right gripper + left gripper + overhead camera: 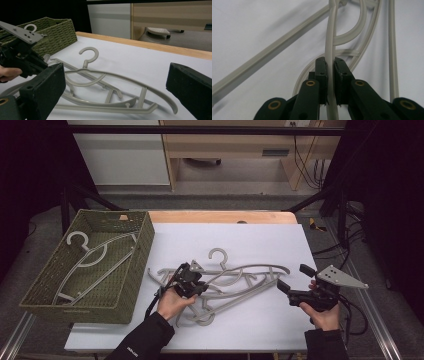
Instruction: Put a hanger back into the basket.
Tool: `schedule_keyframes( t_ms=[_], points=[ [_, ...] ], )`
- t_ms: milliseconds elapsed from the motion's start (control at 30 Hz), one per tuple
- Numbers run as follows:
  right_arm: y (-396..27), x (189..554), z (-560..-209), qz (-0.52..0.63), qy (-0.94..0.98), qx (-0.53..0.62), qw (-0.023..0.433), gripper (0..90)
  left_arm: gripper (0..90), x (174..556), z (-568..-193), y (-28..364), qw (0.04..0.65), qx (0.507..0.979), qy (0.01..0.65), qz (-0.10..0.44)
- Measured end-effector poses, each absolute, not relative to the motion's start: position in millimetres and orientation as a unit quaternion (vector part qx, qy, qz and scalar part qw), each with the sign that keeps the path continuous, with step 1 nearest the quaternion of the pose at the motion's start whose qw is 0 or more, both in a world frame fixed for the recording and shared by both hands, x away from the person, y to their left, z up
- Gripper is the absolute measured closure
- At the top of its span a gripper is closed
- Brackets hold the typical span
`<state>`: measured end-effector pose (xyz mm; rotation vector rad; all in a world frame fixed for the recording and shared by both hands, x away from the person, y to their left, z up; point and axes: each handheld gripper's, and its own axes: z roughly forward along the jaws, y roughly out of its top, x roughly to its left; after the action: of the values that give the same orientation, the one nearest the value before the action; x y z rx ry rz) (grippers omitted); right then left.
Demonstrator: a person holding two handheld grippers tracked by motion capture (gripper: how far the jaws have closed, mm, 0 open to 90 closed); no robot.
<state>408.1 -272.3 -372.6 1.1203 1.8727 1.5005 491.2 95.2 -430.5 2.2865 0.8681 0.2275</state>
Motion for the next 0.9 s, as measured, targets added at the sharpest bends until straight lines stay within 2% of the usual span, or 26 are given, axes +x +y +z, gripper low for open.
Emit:
schedule_keyframes(
  t_ms=[333, 900],
  points=[
    [-272, 408, -373, 0.55, 0.684, 0.411, 0.244, 2.6, 82.9, 480, -404, 122, 0.381, 0.852, 0.346, 0.102],
    [-275, 407, -372, 0.551, 0.681, 0.413, 0.249, 2.6, 83.0, 470, -356, 158, 0.394, 0.838, 0.34, 0.161]
  ],
)
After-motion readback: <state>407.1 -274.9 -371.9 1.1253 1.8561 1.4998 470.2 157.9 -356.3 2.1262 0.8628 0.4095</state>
